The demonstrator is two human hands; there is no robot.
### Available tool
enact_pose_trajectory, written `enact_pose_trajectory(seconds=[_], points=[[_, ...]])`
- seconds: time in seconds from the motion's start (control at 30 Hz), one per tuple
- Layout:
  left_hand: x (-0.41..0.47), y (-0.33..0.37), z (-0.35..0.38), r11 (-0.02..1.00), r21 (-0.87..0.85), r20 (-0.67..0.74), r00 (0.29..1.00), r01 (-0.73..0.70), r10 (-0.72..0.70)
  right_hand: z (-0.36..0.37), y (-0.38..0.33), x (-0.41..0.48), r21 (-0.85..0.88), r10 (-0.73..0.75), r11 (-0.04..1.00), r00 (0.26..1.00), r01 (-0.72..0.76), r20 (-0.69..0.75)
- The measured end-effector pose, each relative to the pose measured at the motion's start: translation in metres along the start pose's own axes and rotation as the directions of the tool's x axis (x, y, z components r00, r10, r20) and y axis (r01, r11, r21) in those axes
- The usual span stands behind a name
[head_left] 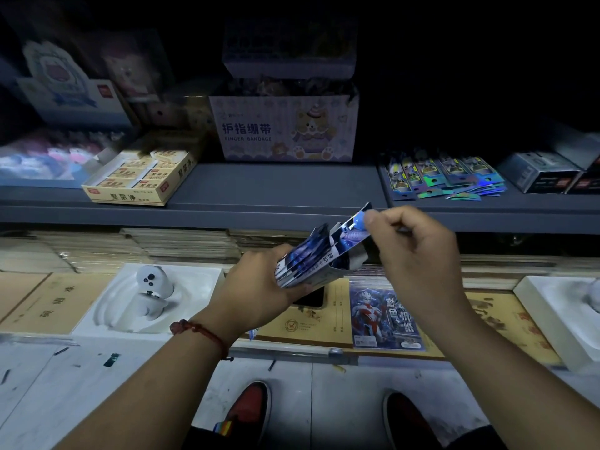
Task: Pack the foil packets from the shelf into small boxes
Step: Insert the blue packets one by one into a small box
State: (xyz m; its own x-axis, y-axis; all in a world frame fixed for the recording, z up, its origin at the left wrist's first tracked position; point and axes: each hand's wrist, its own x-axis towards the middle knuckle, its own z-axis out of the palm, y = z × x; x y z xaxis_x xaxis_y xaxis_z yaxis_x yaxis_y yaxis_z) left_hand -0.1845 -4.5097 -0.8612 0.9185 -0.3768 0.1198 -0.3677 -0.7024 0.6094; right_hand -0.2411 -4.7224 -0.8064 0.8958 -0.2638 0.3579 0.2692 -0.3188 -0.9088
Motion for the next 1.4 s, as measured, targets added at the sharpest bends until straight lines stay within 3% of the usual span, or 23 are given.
enact_pose_trajectory(seconds=[0.1, 0.33, 0.53, 0.7, 0.93, 1.1, 1.23, 1.4], points=[[0.0, 0.001, 0.0, 1.0, -0.001, 0.002, 1.0, 0.005, -0.005, 0.002, -0.002, -0.003, -0.047, -0.021, 0.999, 0.997, 0.024, 0.07], [0.001, 0.002, 0.0, 1.0, 0.008, 0.005, 1.0, 0.013, -0.013, 0.007, 0.004, -0.001, -0.168, 0.013, 0.986, 0.996, 0.002, 0.084], [0.002, 0.0, -0.003, 0.997, -0.062, -0.028, 0.998, 0.053, -0.054, -0.002, 0.003, 0.002, -0.045, -0.029, 0.999, 0.994, 0.024, -0.102], [0.002, -0.002, -0.004, 0.991, -0.071, -0.026, 0.993, 0.111, -0.113, -0.015, 0.0, 0.011, 0.083, 0.028, 0.997, 0.956, -0.003, -0.292], [-0.002, 0.005, -0.011, 0.987, -0.133, -0.015, 0.995, 0.094, -0.097, -0.028, 0.0, 0.017, 0.113, 0.041, 0.994, 0.921, 0.003, -0.388], [-0.004, 0.008, -0.011, 0.988, -0.133, 0.001, 0.997, 0.075, -0.075, -0.022, 0.002, 0.014, 0.083, 0.008, 0.996, 0.934, 0.023, -0.358], [-0.004, 0.01, -0.01, 0.99, -0.131, 0.0, 0.998, 0.059, -0.06, -0.012, 0.011, 0.011, -0.036, -0.067, 0.998, 0.949, 0.059, -0.309], [-0.005, 0.014, -0.01, 0.99, -0.131, 0.006, 0.999, 0.047, -0.047, 0.002, 0.02, 0.007, -0.318, -0.157, 0.939, 0.985, 0.128, -0.066]])
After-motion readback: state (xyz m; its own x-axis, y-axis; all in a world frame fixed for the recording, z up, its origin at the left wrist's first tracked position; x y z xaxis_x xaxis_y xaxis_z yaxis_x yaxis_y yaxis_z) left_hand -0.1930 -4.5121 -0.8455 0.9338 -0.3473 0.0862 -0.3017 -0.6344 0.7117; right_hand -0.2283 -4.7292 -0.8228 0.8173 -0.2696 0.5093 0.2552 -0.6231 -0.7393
